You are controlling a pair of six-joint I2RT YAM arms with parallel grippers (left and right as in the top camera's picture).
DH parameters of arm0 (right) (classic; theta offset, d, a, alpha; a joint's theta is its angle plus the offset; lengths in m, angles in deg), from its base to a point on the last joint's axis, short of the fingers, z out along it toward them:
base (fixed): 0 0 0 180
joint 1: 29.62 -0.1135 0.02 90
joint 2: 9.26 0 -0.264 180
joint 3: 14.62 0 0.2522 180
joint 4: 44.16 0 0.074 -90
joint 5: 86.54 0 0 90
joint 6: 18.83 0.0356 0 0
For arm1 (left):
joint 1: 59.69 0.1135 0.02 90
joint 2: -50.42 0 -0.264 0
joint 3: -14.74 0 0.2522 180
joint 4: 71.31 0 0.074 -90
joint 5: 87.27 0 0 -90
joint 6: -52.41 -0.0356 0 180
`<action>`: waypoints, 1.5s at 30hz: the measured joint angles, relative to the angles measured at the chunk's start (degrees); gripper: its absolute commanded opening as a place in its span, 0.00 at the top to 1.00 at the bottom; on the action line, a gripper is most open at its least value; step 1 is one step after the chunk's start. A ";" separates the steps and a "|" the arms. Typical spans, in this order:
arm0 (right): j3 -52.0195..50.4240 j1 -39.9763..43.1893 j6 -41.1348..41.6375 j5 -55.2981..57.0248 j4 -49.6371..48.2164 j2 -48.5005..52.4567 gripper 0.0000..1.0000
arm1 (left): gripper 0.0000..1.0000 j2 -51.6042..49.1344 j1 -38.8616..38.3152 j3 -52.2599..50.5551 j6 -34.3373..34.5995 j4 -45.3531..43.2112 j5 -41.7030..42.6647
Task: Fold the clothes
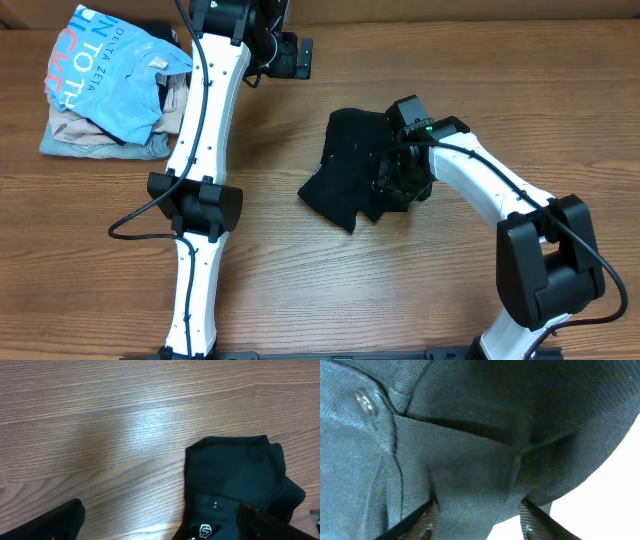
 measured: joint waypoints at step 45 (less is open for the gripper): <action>3.85 13.18 -8.39 -0.22 4.81 -0.37 0.82 | 0.00 0.00 0.02 0.00 -1.75 0.92 -1.03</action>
